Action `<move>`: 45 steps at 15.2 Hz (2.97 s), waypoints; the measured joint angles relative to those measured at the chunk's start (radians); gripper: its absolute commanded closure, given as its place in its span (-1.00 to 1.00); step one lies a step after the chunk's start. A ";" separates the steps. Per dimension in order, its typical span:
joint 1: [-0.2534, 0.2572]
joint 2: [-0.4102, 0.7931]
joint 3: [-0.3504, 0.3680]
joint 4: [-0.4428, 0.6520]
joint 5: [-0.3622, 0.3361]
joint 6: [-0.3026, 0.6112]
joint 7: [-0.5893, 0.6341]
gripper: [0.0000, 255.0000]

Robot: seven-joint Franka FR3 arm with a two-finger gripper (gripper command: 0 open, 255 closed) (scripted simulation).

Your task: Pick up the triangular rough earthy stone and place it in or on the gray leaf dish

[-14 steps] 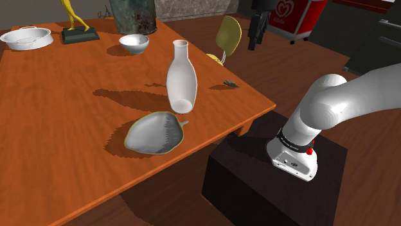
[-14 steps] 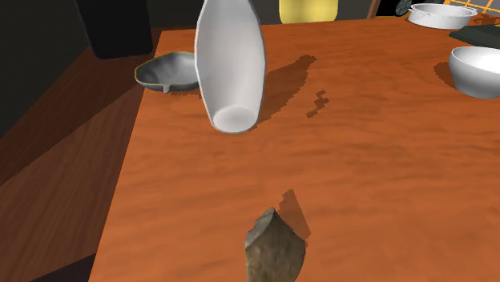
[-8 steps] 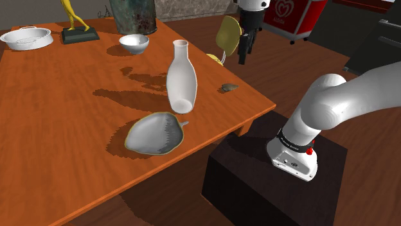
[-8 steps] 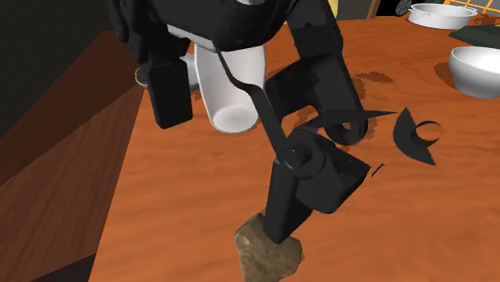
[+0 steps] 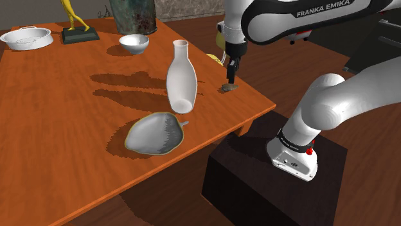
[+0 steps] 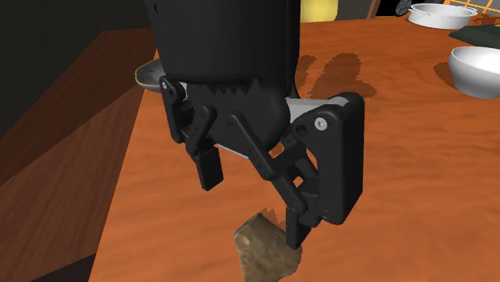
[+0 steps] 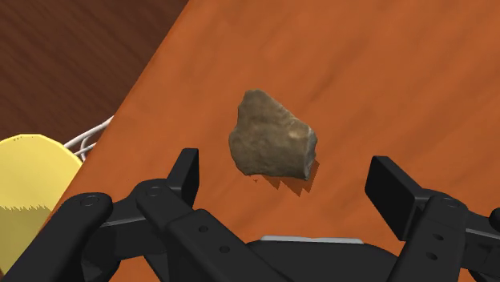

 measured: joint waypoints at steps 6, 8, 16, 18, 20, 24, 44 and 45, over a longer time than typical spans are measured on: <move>-0.006 0.018 0.000 -0.060 -0.010 0.079 0.006 -1.00; -0.006 0.019 0.000 -0.065 -0.011 0.085 0.007 -1.00; -0.006 0.019 0.000 -0.066 -0.011 0.086 0.007 1.00; -0.006 0.019 0.000 -0.066 -0.011 0.086 0.007 1.00; -0.006 0.019 0.000 -0.066 -0.011 0.086 0.007 1.00; -0.003 0.038 -0.030 -0.054 0.006 0.097 -0.027 -1.00; 0.040 0.238 -0.209 -0.018 0.163 0.252 -0.285 1.00; 0.040 0.238 -0.208 -0.017 0.163 0.252 -0.285 1.00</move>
